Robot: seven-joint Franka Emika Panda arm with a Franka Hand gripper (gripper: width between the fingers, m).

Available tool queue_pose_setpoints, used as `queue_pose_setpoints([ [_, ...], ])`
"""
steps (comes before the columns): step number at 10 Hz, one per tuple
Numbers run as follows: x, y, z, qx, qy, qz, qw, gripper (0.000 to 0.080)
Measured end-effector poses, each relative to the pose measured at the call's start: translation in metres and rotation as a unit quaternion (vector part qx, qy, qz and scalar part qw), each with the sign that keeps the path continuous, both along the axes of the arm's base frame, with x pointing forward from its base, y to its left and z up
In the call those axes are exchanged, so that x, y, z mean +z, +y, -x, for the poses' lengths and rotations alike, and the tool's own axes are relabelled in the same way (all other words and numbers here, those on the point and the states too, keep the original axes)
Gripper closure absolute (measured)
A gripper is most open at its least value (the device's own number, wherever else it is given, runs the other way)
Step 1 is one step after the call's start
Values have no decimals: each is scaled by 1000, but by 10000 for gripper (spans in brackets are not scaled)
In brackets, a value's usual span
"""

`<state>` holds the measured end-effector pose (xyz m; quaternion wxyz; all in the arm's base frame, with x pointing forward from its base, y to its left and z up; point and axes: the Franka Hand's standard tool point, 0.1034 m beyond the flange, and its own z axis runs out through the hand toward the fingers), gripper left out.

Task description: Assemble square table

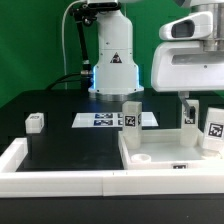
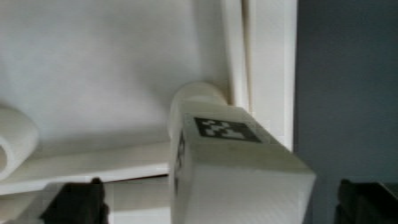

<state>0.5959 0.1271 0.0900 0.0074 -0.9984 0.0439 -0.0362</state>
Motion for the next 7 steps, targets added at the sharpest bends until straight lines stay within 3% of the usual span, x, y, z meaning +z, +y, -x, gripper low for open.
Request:
queue_pose_setpoints([
  [1,-1,0,0,0,0,0,1000,264],
  [2,-1,0,0,0,0,0,1000,264],
  [3,-1,-1,0,-1,0,0,1000,441],
  [4,0,-2,0,-2,0,1,1000,508],
  [7,0,-3,-1,-7,-1,0,1000,508],
])
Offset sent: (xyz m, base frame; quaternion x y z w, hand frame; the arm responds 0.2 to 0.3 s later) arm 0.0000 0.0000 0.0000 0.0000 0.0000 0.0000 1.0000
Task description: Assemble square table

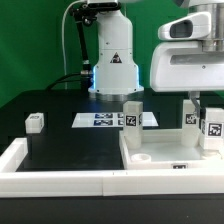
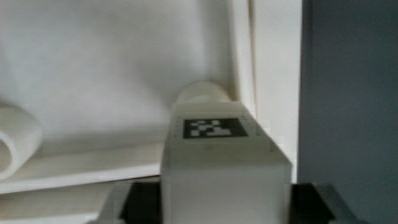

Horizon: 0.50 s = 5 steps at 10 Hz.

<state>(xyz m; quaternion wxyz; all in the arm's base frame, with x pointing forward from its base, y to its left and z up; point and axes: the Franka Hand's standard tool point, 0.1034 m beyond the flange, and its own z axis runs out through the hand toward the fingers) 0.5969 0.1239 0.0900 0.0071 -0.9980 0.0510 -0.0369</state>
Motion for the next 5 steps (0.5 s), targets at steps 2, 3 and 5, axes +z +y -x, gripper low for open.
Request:
queue_pose_setpoints([
  [2,0,0,0,-24,0,-2,1000,508],
  [3,0,0,0,-78,-1,-7,997,508],
  [5,0,1,0,-215,-8,-19,976,508],
])
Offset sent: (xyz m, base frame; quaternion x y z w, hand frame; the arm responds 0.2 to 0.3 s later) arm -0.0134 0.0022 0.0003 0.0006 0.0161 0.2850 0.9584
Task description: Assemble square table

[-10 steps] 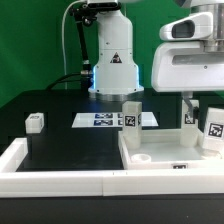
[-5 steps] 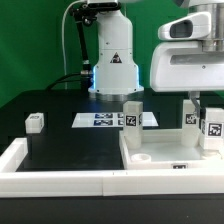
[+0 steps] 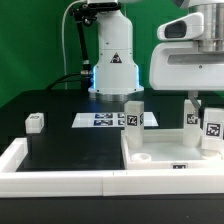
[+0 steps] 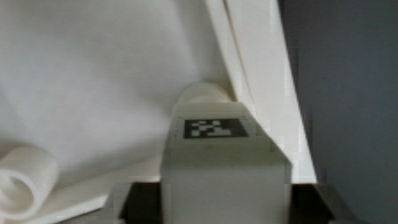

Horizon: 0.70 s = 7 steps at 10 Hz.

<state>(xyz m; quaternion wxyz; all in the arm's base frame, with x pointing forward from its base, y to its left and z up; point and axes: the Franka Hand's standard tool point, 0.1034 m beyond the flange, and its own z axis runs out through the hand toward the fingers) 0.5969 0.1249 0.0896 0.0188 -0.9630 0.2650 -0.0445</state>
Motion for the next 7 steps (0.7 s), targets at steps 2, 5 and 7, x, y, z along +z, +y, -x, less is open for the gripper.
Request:
queue_pose_setpoints([
  [2,0,-1,-1,-62,0,-6,998,508],
  [5,0,-1,-2,-198,2,-23,980,508],
  [7,0,-1,-2,-238,5,-27,971,508],
])
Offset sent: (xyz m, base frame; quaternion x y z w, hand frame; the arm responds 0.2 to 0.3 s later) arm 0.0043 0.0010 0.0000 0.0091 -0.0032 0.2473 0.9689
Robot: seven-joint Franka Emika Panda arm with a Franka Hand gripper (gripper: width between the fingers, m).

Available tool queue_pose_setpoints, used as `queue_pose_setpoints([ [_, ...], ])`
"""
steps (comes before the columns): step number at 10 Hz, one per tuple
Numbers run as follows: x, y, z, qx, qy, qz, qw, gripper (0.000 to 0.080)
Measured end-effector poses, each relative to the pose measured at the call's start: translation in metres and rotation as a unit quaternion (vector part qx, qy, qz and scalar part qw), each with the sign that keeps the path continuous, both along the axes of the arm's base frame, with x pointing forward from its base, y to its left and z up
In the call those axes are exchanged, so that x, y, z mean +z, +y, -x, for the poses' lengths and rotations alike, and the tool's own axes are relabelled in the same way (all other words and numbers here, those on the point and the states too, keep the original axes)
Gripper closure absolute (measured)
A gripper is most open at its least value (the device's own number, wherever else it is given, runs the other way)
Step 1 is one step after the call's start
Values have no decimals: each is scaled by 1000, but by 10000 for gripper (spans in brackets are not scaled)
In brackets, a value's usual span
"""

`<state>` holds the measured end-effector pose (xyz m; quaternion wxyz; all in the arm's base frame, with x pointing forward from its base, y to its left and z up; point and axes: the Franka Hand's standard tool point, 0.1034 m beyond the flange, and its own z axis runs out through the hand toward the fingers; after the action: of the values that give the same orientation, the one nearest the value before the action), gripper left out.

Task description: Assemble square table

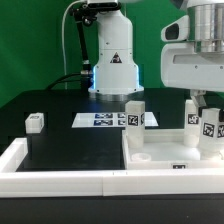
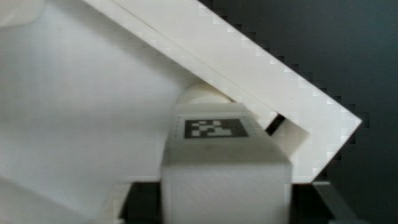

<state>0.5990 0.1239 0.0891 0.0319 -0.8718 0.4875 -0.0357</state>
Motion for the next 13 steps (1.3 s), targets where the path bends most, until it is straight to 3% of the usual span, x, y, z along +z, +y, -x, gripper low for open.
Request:
queue_pose_setpoints([
  [2,0,0,0,-21,0,-2,1000,508],
  [3,-1,0,0,-8,0,1,1000,442],
  [4,-4,0,1,24,2,5,1000,260],
  [5,-4,-1,2,32,3,6,999,185],
  [9,-6,4,2,205,2,31,978,151],
  [13,-6,1,1,380,4,54,923,150],
])
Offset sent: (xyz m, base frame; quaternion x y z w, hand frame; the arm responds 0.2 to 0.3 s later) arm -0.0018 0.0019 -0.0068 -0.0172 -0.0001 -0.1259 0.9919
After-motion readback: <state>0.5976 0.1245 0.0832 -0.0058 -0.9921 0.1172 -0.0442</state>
